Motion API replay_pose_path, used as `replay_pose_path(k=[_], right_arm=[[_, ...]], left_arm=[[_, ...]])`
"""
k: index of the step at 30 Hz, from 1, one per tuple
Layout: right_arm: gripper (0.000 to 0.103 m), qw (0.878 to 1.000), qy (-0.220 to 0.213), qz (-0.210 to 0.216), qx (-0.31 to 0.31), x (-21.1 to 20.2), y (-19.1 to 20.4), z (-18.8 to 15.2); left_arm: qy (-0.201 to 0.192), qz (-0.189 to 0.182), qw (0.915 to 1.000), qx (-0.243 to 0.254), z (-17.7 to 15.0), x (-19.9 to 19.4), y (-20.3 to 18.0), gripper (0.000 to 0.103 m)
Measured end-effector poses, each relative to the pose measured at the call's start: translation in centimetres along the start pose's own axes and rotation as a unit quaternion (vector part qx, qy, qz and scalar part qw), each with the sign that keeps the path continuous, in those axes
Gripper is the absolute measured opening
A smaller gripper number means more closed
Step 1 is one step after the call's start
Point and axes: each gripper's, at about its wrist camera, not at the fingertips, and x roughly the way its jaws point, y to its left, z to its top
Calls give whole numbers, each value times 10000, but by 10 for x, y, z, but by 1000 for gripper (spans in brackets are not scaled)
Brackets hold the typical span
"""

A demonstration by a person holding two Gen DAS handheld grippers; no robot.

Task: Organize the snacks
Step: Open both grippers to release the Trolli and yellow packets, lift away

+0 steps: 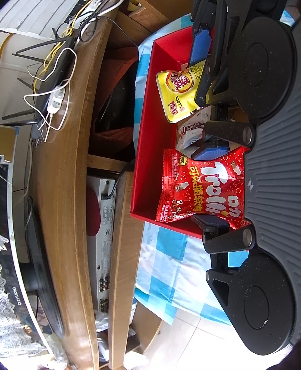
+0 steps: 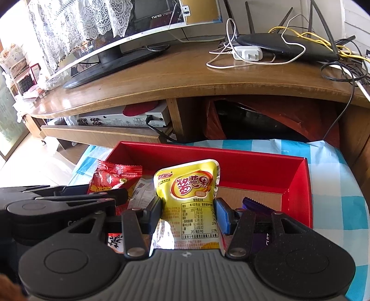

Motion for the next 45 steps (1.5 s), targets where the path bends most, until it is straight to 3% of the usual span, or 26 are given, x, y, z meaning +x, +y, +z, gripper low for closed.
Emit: replay_pose_path(k=[16, 45], right_arm=[[60, 9999, 47, -87, 74, 15, -4, -1], [61, 9992, 11, -357, -152, 7, -5, 1]], left_arm=[[-13, 166, 9998, 110, 0, 8, 0, 57], [-120, 329, 9992, 181, -1, 0, -2, 79]])
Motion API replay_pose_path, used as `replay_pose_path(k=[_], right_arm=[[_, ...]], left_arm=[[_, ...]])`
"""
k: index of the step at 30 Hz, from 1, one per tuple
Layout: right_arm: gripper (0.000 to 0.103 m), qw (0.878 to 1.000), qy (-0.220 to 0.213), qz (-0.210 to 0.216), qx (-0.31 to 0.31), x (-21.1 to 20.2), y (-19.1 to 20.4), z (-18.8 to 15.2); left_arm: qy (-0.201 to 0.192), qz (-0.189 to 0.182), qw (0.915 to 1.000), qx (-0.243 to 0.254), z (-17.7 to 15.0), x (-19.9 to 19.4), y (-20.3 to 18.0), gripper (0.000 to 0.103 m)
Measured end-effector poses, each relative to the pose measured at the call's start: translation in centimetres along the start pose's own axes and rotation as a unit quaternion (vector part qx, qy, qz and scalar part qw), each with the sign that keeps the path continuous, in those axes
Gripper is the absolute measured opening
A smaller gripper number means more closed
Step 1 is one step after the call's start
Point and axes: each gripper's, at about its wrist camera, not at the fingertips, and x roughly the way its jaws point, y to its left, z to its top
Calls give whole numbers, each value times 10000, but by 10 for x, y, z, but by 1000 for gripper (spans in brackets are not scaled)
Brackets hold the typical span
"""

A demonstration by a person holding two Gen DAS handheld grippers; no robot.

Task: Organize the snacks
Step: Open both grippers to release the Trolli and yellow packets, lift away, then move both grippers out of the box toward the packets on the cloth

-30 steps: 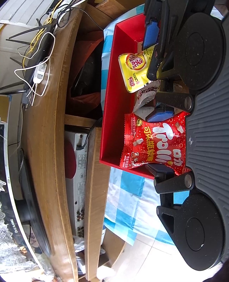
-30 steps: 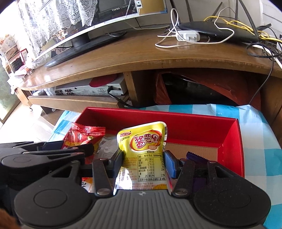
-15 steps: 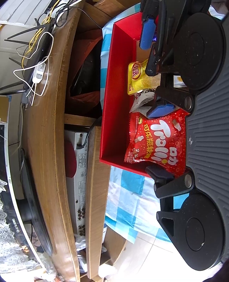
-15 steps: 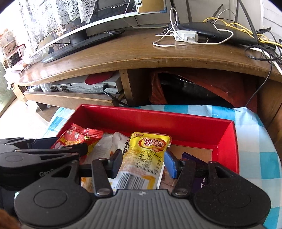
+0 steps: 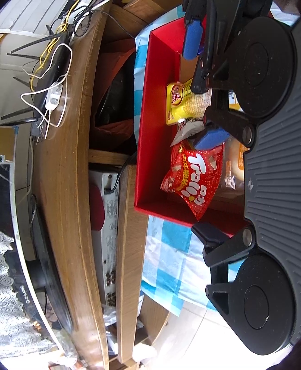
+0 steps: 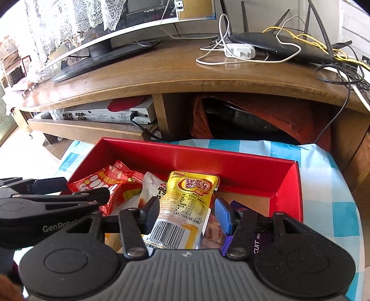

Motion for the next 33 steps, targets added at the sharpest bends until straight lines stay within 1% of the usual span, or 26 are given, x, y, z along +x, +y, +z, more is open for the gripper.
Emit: replay_pose_path(k=[9, 25, 29, 30, 31, 33], right_arm=[[62, 9999, -90, 34, 34, -19, 4, -1], [64, 9996, -221, 164, 81, -57, 11, -14], [65, 9994, -222, 243, 63, -69, 16, -22], [68, 9994, -212, 261, 42, -72, 17, -25], [70, 9994, -192, 286, 13, -75, 18, -29], [70, 9993, -130, 341, -43, -80, 21, -36]], left_arm=[[-84, -72, 9999, -127, -2, -17, 7, 83], [-185, -223, 9993, -248, -17, -53, 15, 84], [-195, -270, 9991, -280, -28, -65, 19, 87], [-179, -285, 9990, -284, -32, -68, 20, 87], [-151, -298, 9990, -284, -37, -70, 21, 87], [-45, -331, 9991, -270, -48, -74, 21, 87]])
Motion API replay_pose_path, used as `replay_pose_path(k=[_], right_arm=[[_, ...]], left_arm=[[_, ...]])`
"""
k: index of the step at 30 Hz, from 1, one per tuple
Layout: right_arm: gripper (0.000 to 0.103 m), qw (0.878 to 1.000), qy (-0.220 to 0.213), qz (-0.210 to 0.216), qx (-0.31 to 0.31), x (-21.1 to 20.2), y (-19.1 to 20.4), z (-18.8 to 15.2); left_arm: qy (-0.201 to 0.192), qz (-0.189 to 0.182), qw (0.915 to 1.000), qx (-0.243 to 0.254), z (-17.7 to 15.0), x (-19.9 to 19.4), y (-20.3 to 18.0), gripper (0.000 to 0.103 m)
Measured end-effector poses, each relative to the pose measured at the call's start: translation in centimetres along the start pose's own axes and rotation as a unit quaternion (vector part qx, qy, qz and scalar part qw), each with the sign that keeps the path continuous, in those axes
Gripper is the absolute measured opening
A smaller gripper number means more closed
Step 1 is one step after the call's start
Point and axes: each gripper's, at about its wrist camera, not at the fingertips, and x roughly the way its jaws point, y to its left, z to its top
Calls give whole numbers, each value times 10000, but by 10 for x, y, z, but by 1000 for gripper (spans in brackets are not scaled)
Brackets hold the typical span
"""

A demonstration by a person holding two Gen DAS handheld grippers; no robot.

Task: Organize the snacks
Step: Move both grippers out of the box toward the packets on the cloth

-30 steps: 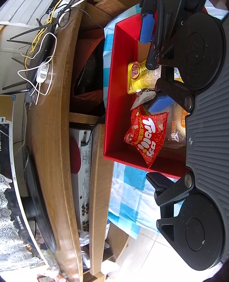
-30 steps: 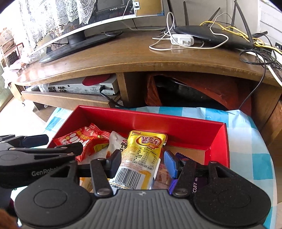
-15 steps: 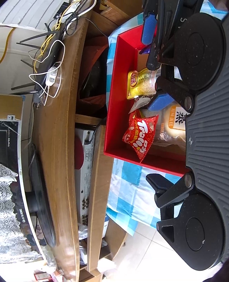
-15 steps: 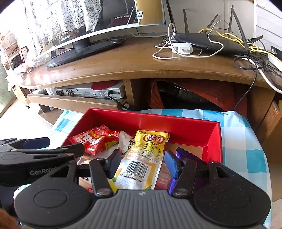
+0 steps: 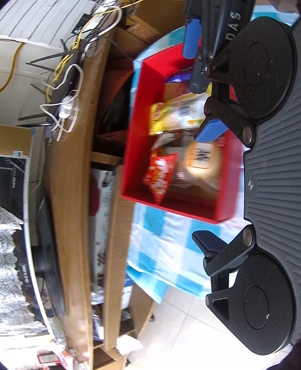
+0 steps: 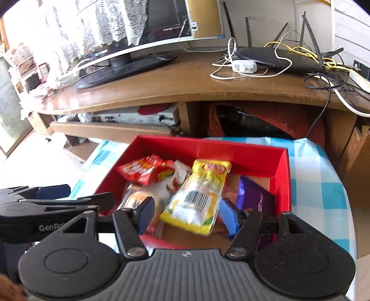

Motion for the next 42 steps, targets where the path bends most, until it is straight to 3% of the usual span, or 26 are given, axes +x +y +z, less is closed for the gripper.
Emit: replay_pose_path(k=[10, 14, 21, 27, 34, 36, 39, 42], right_arm=[[75, 9977, 589, 142, -298, -12, 14, -44], [76, 9959, 849, 193, -226, -8, 8, -55], [77, 9947, 966, 294, -191, -6, 3, -60], [77, 9942, 1006, 331, -180, -9, -5, -64], [77, 9927, 1169, 295, -86, 0, -11, -67], [77, 9919, 1237, 282, -106, 6, -9, -68], [77, 9905, 1351, 212, -139, 16, -6, -69], [77, 9901, 1395, 172, -36, 23, -9, -66]], left_arm=[[856, -264, 9957, -233, -71, -18, 12, 88], [1230, -424, 9902, -503, -96, -22, 15, 89], [1672, -300, 9796, -1075, -117, -3, 8, 92], [1622, 139, 9817, -989, -124, 11, -5, 101], [1624, 86, 9795, -1191, -121, 14, 6, 102], [1609, 119, 9819, -990, -122, 13, 2, 100], [1549, 362, 9871, -190, -126, 10, -11, 89], [1537, 250, 9878, 97, -129, 7, -9, 86]])
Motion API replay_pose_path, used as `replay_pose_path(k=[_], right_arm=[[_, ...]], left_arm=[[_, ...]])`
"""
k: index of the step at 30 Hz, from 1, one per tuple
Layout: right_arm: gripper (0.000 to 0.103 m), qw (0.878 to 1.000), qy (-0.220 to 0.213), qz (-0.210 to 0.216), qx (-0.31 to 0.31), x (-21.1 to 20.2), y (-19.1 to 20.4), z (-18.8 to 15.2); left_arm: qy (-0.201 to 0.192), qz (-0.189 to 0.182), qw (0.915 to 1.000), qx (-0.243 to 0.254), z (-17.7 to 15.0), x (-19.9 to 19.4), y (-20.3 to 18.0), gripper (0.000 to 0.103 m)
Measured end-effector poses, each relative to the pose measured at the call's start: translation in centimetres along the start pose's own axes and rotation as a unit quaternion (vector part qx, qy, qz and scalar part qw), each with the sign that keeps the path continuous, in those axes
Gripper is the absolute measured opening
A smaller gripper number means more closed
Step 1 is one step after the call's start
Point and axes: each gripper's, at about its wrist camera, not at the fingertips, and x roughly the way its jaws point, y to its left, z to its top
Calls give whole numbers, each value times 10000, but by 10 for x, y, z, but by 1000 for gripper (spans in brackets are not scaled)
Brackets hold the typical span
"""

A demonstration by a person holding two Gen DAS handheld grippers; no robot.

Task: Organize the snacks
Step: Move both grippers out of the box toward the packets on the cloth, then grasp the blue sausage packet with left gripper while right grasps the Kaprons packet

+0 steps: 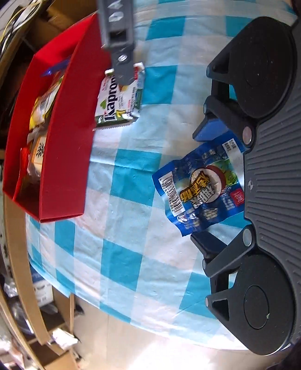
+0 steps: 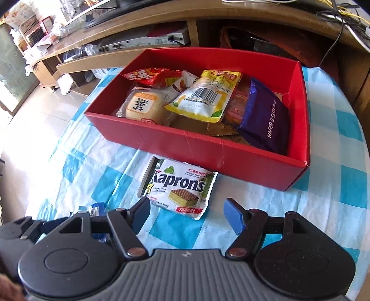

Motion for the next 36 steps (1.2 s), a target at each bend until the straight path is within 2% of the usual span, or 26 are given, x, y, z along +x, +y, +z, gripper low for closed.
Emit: replay_pose_path(k=[4, 8, 10, 13, 15, 18, 21, 25, 26, 28, 32, 36], right_arm=[[78, 9994, 100, 30, 319, 9, -8, 5], [78, 9979, 92, 109, 638, 19, -11, 12], [88, 9965, 159, 251, 780, 26, -10, 15], [95, 9949, 189, 316, 941, 39, -6, 18], [95, 9963, 59, 192, 834, 43, 2, 23], [103, 9988, 114, 42, 481, 53, 19, 25], [103, 9993, 183, -309, -74, 60, 38, 20], [103, 9984, 195, -351, -388, 60, 41, 14], [101, 9978, 188, -417, -474, 58, 41, 13], [86, 9973, 169, -430, -571, 51, 39, 9], [78, 9977, 199, -289, -580, 35, 28, -1], [76, 9963, 207, -314, -769, 16, 24, -16]], left_arm=[[19, -279, 9996, 68, -2, -4, 10, 83], [-59, -408, 9991, 126, -5, -4, 14, 83], [-86, -476, 9987, 132, -6, -4, 15, 85], [-107, -598, 9981, 115, -7, -4, 17, 88], [-116, -645, 9978, 132, -8, -4, 16, 90], [-141, -665, 9975, 203, -8, -4, 16, 91], [-164, -691, 9971, 260, -10, -3, 15, 95], [-205, -653, 9969, 376, -13, -1, 12, 102], [-197, -619, 9969, 436, -14, -1, 11, 103], [-197, -507, 9969, 566, -15, 0, 6, 103], [-142, -526, 9974, 469, -13, -1, 9, 103], [-112, -613, 9978, 212, -12, -5, 18, 96]])
